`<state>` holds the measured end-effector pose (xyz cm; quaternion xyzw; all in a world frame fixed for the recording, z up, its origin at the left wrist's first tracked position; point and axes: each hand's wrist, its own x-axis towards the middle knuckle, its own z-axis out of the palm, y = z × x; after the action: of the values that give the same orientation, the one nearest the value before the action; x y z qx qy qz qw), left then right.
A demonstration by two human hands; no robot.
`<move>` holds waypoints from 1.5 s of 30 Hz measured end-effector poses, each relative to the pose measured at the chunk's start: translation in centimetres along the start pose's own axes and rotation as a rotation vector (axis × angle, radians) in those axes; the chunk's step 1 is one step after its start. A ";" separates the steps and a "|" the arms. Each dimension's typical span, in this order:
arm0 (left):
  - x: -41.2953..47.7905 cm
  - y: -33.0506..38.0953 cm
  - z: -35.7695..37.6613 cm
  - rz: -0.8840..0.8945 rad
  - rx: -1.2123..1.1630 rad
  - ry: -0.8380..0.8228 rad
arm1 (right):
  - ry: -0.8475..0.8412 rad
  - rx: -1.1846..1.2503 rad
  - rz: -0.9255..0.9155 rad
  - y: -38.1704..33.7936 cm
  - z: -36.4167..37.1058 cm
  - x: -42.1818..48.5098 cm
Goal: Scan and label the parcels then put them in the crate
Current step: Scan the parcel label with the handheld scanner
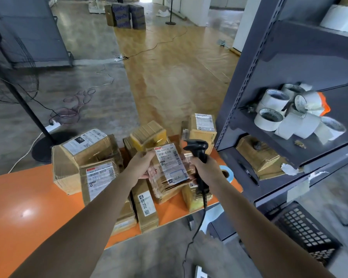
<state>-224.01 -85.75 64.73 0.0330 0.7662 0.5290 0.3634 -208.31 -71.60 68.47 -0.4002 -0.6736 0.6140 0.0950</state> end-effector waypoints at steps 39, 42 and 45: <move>-0.9 -0.7 14.8 0.749 0.875 0.030 | -0.122 -0.635 0.155 13.1 -5.1 14.0; -0.7 -0.8 15.2 0.760 0.918 0.018 | -0.112 -0.636 0.168 13.6 -5.0 14.0; -0.8 -1.1 15.6 0.753 0.934 0.006 | -0.117 -0.602 0.196 13.8 -4.8 13.9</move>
<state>-213.84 -74.23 61.49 0.4570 0.8542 0.2287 0.0958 -208.68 -59.92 52.07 -0.4374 -0.7876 0.4152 -0.1262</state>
